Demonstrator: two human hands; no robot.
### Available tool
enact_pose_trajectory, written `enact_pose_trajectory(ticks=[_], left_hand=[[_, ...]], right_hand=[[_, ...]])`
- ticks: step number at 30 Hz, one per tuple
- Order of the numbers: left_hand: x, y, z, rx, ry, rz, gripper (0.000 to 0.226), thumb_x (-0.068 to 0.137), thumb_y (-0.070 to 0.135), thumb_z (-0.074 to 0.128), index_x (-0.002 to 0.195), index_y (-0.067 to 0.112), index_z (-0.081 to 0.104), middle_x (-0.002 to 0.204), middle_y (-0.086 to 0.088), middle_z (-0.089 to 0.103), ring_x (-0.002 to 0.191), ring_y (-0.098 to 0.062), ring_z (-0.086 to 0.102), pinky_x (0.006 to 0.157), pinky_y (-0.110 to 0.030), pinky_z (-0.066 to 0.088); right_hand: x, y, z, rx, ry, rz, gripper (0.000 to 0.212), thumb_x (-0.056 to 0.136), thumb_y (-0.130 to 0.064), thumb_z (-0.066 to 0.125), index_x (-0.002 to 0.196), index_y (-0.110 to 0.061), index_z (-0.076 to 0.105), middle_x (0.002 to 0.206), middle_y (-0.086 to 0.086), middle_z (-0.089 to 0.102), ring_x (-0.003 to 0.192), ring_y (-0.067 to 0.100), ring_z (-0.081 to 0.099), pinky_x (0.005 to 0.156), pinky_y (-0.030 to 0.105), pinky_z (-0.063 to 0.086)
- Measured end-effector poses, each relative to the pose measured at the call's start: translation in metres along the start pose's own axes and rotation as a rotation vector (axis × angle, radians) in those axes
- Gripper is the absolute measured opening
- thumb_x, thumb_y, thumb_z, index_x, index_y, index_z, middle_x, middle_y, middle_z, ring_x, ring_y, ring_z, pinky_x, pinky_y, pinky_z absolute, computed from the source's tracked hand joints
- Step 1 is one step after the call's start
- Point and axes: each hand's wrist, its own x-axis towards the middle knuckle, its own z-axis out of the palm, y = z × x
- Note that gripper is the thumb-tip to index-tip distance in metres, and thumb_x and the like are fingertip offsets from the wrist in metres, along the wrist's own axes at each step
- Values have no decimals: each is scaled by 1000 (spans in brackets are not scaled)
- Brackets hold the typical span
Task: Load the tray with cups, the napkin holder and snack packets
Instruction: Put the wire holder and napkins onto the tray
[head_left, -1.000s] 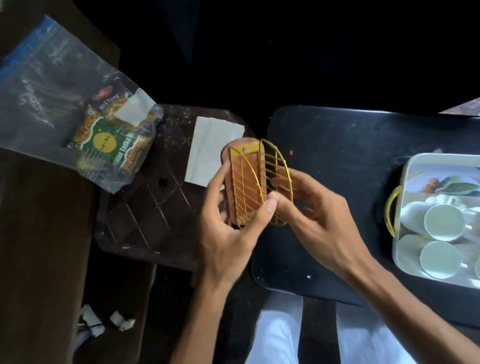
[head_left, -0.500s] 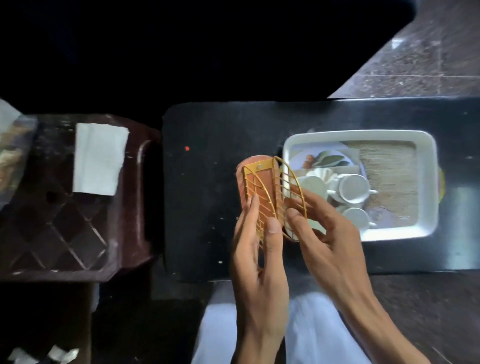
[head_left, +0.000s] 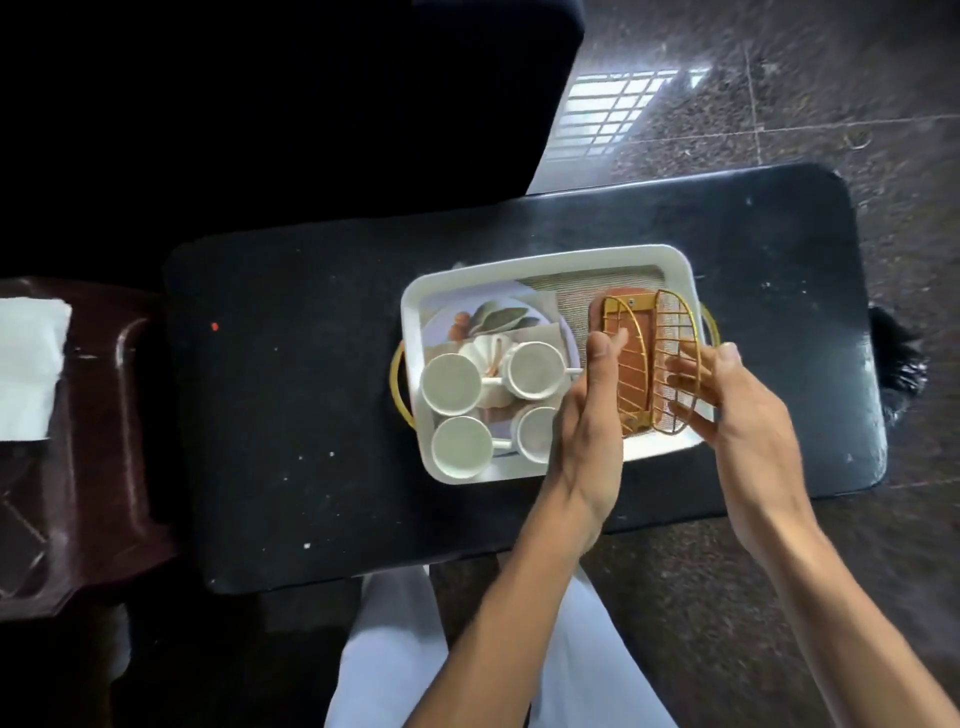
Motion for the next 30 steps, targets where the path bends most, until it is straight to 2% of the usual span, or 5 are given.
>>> enact_pose_trajectory(ticks=[6, 12, 23, 26, 30], left_hand=[[40, -20, 27, 23, 73, -37, 88, 79, 79, 24, 147, 30, 50, 123, 19, 55, 93, 20, 51, 86, -14, 40], [57, -32, 33, 42, 142, -114, 84, 83, 80, 24, 145, 31, 52, 147, 4, 54, 132, -10, 51, 117, -44, 38], [71, -54, 25, 102, 141, -175, 62, 98, 68, 26, 142, 33, 52, 128, 12, 62, 113, 1, 57, 115, -43, 42], [67, -47, 22, 225, 85, -143, 46, 102, 64, 29, 127, 40, 59, 125, 13, 67, 118, -3, 61, 114, -43, 44], [50, -31, 0, 479, 123, 136, 58, 102, 56, 38, 152, 27, 43, 159, 6, 44, 147, -4, 36, 123, -35, 31]], right_hand=[[39, 23, -16, -27, -24, 101, 52, 94, -72, 25, 94, -54, 74, 100, -18, 76, 103, 4, 69, 104, 46, 48], [57, 43, -18, -22, -62, 127, 46, 94, -70, 25, 91, -61, 70, 100, -22, 74, 106, 4, 66, 105, 45, 48], [66, 65, -11, -133, -23, 114, 52, 98, -64, 24, 85, -51, 72, 87, -22, 73, 88, -7, 65, 82, 26, 50], [64, 64, -9, -261, 65, -38, 50, 106, -51, 28, 90, -26, 68, 98, -5, 71, 91, 2, 62, 83, 31, 50], [54, 43, 0, -369, 199, -317, 36, 106, -37, 40, 129, -19, 60, 123, -12, 58, 120, 13, 50, 98, 27, 39]])
